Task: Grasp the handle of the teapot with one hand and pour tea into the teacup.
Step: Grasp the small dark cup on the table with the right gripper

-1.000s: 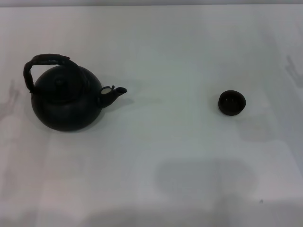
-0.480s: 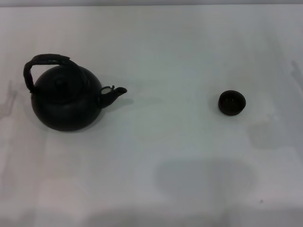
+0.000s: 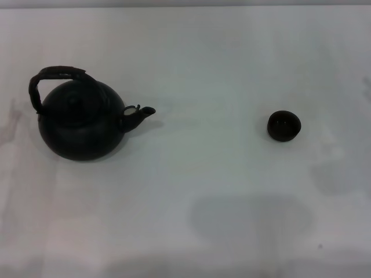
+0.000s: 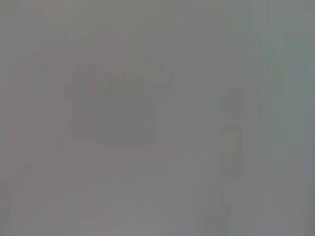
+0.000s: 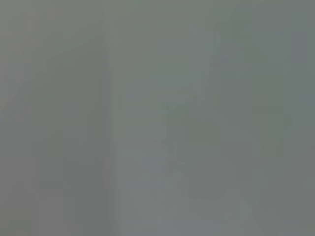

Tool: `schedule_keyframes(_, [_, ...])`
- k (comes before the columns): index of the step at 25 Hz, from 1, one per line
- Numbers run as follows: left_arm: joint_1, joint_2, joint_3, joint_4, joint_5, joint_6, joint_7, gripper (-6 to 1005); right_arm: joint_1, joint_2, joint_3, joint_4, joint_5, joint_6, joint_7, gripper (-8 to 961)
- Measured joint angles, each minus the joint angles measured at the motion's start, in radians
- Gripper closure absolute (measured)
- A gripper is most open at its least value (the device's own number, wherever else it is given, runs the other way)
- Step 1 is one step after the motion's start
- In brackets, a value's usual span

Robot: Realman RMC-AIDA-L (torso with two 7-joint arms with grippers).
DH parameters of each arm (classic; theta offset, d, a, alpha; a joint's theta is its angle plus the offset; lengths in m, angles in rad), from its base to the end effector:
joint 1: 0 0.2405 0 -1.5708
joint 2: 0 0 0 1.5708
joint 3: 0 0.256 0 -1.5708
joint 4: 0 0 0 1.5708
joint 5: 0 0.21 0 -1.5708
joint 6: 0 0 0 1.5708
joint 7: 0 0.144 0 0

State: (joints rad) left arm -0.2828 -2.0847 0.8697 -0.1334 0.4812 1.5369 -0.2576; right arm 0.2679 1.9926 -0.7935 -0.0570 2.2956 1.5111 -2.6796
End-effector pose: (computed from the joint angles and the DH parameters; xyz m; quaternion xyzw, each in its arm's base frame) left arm -0.3793 0.2328 0.0123 -0.6124 -0.2659 -0.3263 0.6692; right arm 0.3717 0.2598 0.0474 -0.7024 0.2040 0.3611 0.5785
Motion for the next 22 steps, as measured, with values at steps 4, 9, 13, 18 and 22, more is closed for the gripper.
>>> schedule_keyframes(4, [-0.003, 0.0, 0.0, 0.001, 0.004, 0.0, 0.0, 166, -0.012, -0.022, -0.029, -0.122, -0.12, -0.065, 0.172, 107])
schedule_keyframes(9, [-0.001, 0.0, 0.003, 0.003, 0.007, 0.003, 0.0, 168, -0.018, -0.043, -0.03, -0.271, -0.285, -0.103, 0.309, 107])
schedule_keyframes(13, [0.003, -0.002, 0.005, 0.003, 0.008, 0.008, 0.0, 169, -0.019, -0.086, -0.033, -0.395, -0.431, -0.087, 0.463, 106])
schedule_keyframes(18, [0.005, -0.002, 0.005, 0.002, 0.008, 0.009, -0.005, 168, -0.018, -0.092, -0.033, -0.595, -0.641, -0.066, 0.663, 105])
schedule_keyframes(22, [0.004, -0.001, 0.007, 0.001, 0.013, 0.009, -0.027, 166, -0.01, -0.055, -0.033, -0.742, -0.818, -0.06, 0.785, 105])
